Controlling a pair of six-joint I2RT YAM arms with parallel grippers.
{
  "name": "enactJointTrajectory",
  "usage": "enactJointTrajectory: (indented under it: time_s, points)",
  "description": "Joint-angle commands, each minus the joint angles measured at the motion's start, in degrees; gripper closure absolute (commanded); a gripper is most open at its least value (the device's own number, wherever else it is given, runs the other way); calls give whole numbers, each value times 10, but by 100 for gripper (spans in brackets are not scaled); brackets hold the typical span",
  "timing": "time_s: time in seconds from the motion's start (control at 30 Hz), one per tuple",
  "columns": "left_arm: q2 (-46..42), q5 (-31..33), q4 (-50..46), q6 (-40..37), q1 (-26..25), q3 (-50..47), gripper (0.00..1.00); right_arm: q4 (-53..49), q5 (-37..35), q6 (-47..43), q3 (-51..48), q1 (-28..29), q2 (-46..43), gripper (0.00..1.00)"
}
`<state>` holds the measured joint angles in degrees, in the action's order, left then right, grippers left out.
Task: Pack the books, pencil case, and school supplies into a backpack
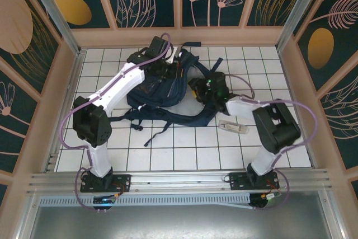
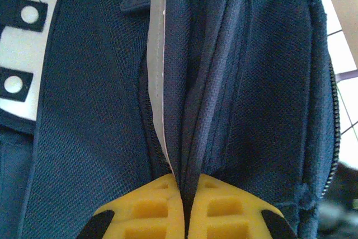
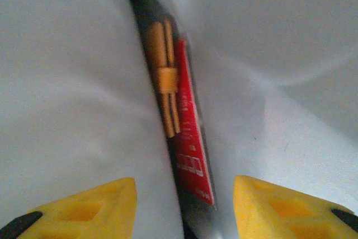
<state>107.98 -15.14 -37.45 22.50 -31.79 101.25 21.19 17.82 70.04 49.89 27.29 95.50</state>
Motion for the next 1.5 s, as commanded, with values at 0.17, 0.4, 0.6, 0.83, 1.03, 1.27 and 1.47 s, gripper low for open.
enactJointTrajectory:
  time_s: [0.17, 0.4, 0.6, 0.83, 1.03, 1.27, 1.47]
  points:
    - [-23, -39, 91, -17, 9, -110, 100, -358, -38, -273, -6, -64, -199, 46]
    - [-1, -140, 162, -11, 1, -177, 75, -592, -323, -344, 4, -106, -312, 36]
    - [-37, -118, 158, 3, 7, -177, 52, -625, -292, -368, -8, -124, -373, 1]
    - [-77, -37, 104, 11, 96, -189, 48, -548, -26, -389, -10, -92, -322, 15]
    - [-74, 61, 161, -33, 140, -267, 48, -450, -17, -373, 0, 37, -249, 18]
    - [16, -33, 213, 17, 149, -305, 52, -332, -51, -311, 26, 80, -107, 27]
    - [-43, -50, 233, 54, 149, -407, 52, -274, -92, -412, 94, 60, 42, 45]
